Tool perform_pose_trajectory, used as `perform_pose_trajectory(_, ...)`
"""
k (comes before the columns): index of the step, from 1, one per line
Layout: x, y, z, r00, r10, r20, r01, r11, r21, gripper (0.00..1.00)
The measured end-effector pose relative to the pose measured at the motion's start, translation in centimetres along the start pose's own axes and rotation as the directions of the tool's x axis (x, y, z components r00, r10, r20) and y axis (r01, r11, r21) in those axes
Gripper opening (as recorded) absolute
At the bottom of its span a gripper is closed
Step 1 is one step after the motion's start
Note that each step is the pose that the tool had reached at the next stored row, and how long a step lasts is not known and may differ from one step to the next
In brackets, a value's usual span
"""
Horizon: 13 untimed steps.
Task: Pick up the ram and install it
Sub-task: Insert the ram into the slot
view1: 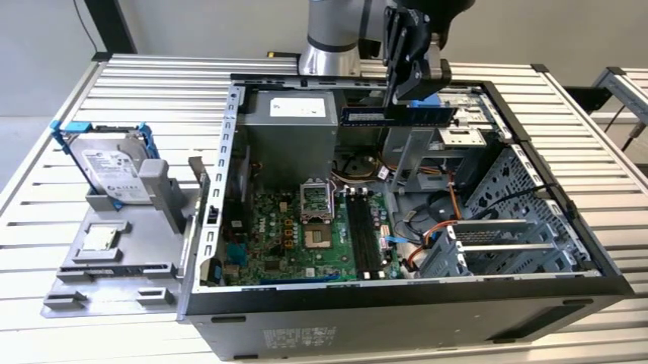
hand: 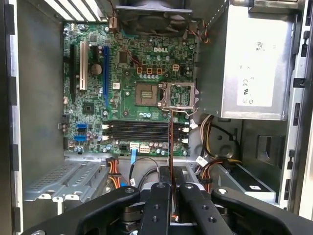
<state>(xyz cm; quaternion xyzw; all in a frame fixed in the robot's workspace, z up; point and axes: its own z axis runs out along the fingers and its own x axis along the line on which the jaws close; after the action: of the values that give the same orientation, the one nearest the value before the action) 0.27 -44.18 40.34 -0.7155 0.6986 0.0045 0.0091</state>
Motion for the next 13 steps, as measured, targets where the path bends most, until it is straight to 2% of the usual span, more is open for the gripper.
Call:
perform_pose_trajectory(9, 0.06, 0.0, 0.0, 1.0, 0.004, -0.0001, -0.004, 1.0, 0.0, 0.0)
perform_pose_trajectory(13, 0.06, -0.01, 0.0, 0.999, 0.044, -0.0004, -0.044, 0.999, 0.0008, 0.0)
